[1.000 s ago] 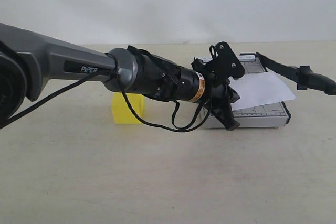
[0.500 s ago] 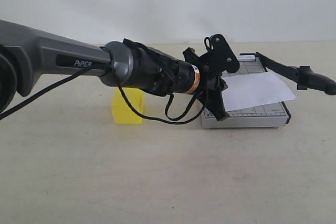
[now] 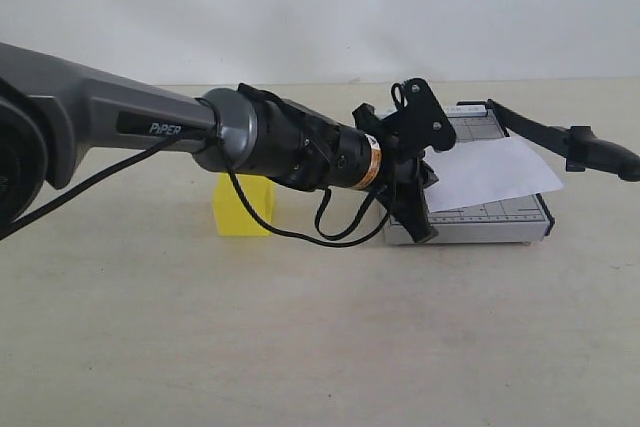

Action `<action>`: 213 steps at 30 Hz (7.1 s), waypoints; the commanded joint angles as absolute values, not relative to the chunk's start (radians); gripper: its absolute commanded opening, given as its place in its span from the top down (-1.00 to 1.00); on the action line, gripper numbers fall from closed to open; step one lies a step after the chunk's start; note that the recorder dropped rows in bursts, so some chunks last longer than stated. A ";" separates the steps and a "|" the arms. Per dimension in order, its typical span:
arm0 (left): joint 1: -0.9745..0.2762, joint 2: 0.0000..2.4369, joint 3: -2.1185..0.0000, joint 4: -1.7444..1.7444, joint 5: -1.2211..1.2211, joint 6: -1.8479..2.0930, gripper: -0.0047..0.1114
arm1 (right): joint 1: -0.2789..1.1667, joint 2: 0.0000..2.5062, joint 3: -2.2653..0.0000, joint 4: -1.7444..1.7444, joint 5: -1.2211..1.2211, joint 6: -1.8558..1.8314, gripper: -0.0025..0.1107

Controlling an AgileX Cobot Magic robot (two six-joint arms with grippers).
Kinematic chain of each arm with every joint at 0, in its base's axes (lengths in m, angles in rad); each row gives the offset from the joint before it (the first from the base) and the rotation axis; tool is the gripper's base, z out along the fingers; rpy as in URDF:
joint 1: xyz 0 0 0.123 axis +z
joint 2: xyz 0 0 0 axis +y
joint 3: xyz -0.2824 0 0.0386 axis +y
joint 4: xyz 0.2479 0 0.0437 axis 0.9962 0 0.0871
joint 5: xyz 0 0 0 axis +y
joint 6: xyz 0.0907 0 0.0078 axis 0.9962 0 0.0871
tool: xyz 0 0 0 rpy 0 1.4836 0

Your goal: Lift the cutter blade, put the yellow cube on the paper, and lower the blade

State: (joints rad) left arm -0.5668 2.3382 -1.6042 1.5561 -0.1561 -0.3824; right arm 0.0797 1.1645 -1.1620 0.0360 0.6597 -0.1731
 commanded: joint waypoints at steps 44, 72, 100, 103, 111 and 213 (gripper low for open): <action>-0.563 1.970 -1.300 1.593 -0.052 -0.411 0.84 | 0.079 1.158 -1.164 0.090 0.662 -0.193 0.96; -0.498 1.729 -1.041 1.091 0.244 -0.390 -0.12 | 0.079 1.158 -1.164 0.185 0.676 -0.224 0.96; -0.500 1.787 -1.171 0.647 0.535 -0.120 -0.31 | 0.079 1.158 -1.164 0.257 0.710 -0.299 0.96; -0.500 1.787 -1.171 0.597 0.531 -0.032 -0.37 | 0.079 1.158 -1.164 0.260 0.719 -0.298 0.96; -0.500 1.793 -1.172 0.549 0.461 -0.028 -0.54 | 0.079 1.130 -1.164 0.279 0.728 -0.336 0.96; -0.551 1.893 -1.482 0.685 0.603 0.593 -0.42 | 0.079 1.126 -1.164 0.321 0.738 -0.404 0.96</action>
State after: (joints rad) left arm -0.5669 1.8936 -1.4823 0.7393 0.6434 0.4740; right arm 0.0797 1.1329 -1.1620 0.3212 0.7296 -0.3923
